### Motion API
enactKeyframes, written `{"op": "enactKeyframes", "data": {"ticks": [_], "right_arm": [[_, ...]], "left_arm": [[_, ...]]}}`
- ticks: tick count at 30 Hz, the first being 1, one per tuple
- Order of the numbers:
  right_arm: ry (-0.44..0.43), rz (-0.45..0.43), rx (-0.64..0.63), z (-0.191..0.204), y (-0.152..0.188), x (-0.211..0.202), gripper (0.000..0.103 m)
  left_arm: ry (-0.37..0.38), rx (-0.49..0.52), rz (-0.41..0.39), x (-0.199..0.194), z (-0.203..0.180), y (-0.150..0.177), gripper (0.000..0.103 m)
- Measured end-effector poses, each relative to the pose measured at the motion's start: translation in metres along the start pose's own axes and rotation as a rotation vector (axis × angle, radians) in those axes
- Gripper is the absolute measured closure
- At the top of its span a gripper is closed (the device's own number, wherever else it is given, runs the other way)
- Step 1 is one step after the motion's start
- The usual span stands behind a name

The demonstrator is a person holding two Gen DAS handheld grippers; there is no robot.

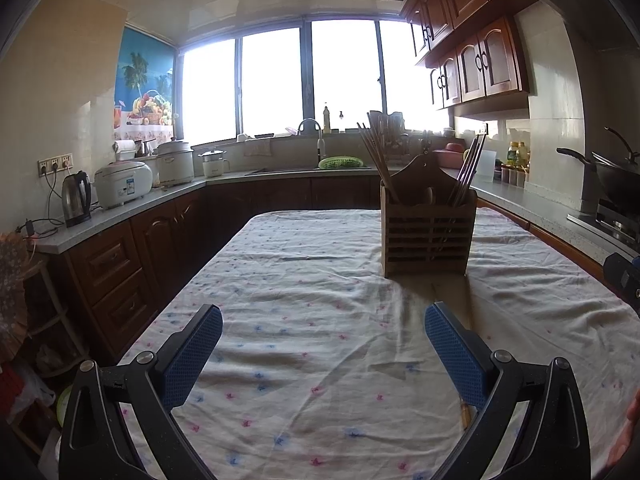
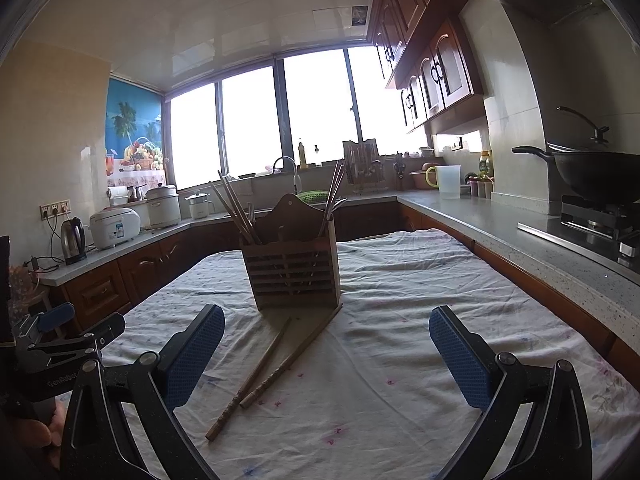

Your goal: Organize utensils

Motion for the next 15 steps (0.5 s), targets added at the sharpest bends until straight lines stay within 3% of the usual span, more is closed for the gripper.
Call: {"op": "enactKeyframes", "data": {"ticks": [15], "right_arm": [[0.006, 0.023, 0.009, -0.0009, 0.0009, 0.0081, 0.000]], "left_arm": [[0.017, -0.008, 0.016, 0.0055, -0.0017, -0.0061, 0.001]]}}
Point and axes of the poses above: each gripper's, at about its wrist camera, not at the fingertips, and x roughly the way its jaws point, z to its left, y to its underside, the point moved 5 cm from there along x, roughly the way its jaws point, and after that the axes turned 11 degrees about x, right-handed, at the moved point
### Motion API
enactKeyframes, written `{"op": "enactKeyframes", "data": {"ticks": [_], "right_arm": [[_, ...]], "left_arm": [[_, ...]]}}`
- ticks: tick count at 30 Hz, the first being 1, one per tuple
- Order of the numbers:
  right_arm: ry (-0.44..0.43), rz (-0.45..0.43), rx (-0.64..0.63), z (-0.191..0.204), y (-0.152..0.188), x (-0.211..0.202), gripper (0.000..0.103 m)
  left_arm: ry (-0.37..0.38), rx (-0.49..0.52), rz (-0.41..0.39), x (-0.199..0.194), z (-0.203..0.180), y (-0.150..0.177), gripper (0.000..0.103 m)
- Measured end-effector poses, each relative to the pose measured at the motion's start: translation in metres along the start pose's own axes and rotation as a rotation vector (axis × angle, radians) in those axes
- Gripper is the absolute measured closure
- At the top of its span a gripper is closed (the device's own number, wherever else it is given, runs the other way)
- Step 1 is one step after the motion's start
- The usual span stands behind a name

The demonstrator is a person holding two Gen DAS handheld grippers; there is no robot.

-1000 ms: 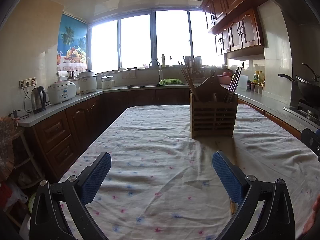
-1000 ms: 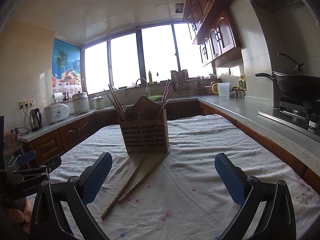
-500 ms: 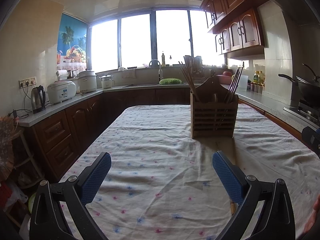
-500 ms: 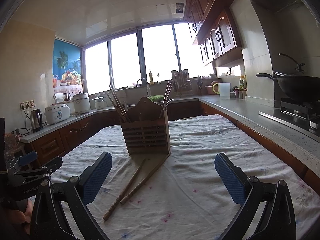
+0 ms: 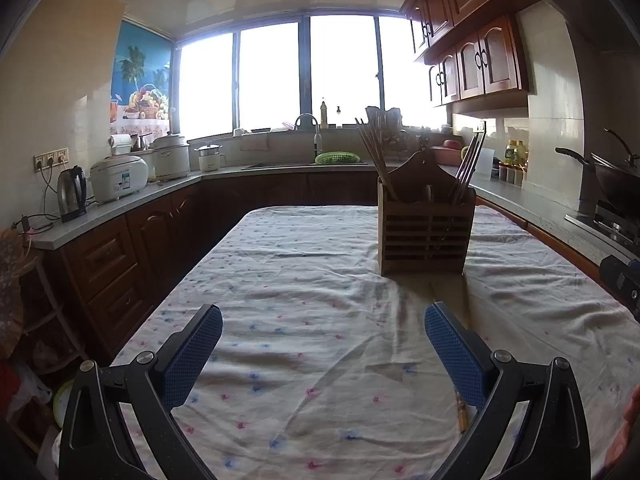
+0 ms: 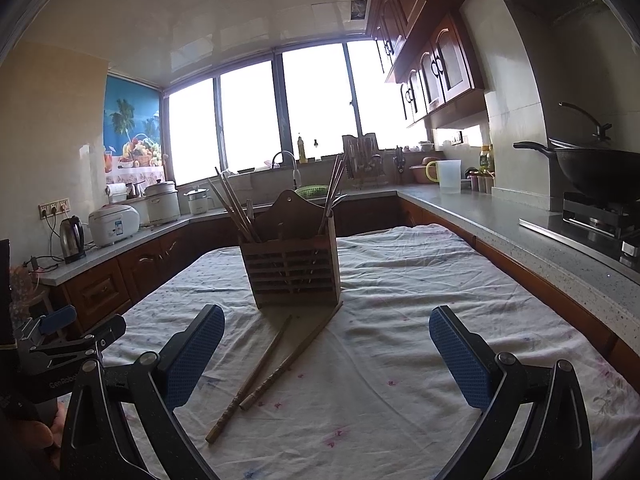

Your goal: Organize utensils

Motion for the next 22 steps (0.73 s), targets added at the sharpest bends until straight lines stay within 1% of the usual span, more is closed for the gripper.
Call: {"op": "enactKeyframes", "data": {"ticks": [18, 22], "right_arm": [[0.020, 0.048, 0.029, -0.013, -0.008, 0.014, 0.000], [0.025, 0.074, 0.037, -0.014, -0.008, 0.020, 0.000]], "left_arm": [[0.023, -0.011, 0.018, 0.006, -0.005, -0.009, 0.001], [0.034, -0.015, 0.021, 0.008, -0.007, -0.012, 0.001]]}}
Point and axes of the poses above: each gripper's, at about its wrist camera, not at the fingertips, and x roughly the way its jaws point, z to its left, y to its underside, the point moved 5 cm from there along x, roughly the way its jaws point, and after that the axes turned 11 degrees about x, right-handed, at the moved point
